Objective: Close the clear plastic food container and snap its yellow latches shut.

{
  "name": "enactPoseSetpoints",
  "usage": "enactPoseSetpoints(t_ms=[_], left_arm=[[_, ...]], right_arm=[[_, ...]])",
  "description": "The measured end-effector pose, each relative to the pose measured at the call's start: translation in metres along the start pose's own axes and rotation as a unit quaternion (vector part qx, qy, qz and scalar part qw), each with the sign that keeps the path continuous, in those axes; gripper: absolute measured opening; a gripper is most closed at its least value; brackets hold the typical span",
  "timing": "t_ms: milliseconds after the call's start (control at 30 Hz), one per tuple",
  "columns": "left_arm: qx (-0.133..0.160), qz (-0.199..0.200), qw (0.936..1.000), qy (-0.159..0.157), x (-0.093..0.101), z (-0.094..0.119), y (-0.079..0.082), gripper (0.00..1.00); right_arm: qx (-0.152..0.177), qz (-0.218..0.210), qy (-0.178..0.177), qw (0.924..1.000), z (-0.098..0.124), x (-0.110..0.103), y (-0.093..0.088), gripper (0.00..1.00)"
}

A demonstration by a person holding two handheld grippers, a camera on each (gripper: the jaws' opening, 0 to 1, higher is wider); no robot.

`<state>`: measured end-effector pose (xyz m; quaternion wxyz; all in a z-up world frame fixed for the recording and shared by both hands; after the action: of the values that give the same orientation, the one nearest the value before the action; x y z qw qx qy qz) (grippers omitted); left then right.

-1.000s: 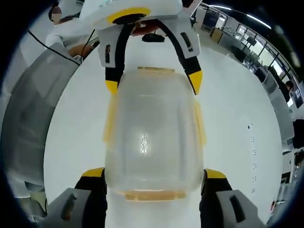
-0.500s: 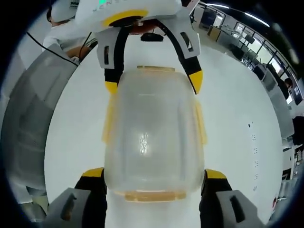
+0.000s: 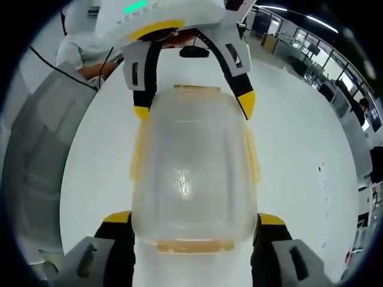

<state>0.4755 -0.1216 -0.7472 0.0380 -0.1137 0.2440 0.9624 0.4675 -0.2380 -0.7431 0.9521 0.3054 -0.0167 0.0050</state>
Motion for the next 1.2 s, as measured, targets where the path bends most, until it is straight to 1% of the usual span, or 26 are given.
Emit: enactPoseSetpoints(t_ms=[167, 433, 933, 1200], left_arm=[[0.000, 0.003, 1.0000, 0.002, 0.000, 0.004, -0.007, 0.82], [-0.002, 0.003, 1.0000, 0.008, -0.007, 0.006, -0.019, 0.83], [0.000, 0.012, 0.9999, 0.012, -0.023, 0.008, -0.030, 0.83], [-0.002, 0.011, 0.9999, 0.009, -0.031, 0.008, -0.035, 0.83]], right_arm=[[0.000, 0.002, 0.004, 1.0000, -0.004, 0.000, 0.006, 0.80], [0.002, 0.000, 0.005, 1.0000, -0.013, 0.007, 0.016, 0.80], [-0.002, 0.010, 0.008, 0.9999, -0.019, 0.026, 0.024, 0.80], [-0.003, 0.009, 0.009, 0.9999, -0.022, 0.034, 0.027, 0.80]])
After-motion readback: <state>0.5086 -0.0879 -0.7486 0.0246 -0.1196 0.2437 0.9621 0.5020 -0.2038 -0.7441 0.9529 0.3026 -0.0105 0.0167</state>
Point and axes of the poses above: the point that each gripper's makers call its tool centre point, and the gripper's own axes: z roughly backward along the fingers, x roughly to its right, y roughly out of its top, the point moved 3 cm from there along z, roughly backward along the fingers, and after that the axes turned 13 degrees about x, right-handed, at the moved point
